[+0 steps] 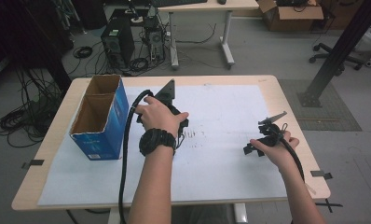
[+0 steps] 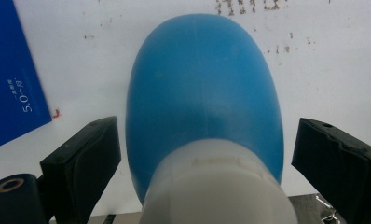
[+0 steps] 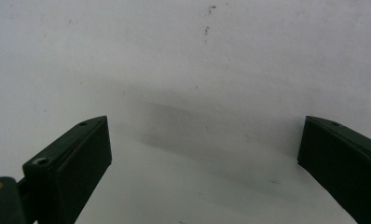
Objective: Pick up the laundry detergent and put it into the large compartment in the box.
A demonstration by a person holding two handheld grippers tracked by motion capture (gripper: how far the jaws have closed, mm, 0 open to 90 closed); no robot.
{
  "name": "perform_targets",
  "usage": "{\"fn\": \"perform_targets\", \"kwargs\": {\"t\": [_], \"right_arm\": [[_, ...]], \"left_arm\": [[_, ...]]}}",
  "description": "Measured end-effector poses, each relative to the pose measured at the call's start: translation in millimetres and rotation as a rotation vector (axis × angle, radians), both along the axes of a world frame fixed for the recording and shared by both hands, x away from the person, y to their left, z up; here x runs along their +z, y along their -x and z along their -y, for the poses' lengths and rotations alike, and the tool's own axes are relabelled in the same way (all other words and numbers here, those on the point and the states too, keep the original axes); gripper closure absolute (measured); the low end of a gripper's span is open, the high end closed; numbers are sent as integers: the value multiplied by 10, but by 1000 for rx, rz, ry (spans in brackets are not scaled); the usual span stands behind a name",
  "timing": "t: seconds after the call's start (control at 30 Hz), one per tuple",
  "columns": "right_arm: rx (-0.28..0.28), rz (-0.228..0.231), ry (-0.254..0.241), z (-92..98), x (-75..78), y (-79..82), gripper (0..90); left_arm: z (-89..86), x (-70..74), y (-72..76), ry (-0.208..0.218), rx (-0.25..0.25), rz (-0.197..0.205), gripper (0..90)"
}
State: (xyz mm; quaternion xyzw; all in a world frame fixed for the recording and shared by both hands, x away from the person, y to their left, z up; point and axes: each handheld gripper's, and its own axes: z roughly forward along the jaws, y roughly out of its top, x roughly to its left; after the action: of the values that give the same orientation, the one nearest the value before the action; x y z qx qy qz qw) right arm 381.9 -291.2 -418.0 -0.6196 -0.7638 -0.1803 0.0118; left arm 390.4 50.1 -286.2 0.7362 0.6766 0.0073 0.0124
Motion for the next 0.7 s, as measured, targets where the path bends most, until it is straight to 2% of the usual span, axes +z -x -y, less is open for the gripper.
{"fn": "perform_targets", "kwargs": {"t": [0.7], "right_arm": [[6, 12, 5, -14, 10, 9, 38]], "left_arm": [[1, -13, -10, 7, 2, 1, 152]]}}
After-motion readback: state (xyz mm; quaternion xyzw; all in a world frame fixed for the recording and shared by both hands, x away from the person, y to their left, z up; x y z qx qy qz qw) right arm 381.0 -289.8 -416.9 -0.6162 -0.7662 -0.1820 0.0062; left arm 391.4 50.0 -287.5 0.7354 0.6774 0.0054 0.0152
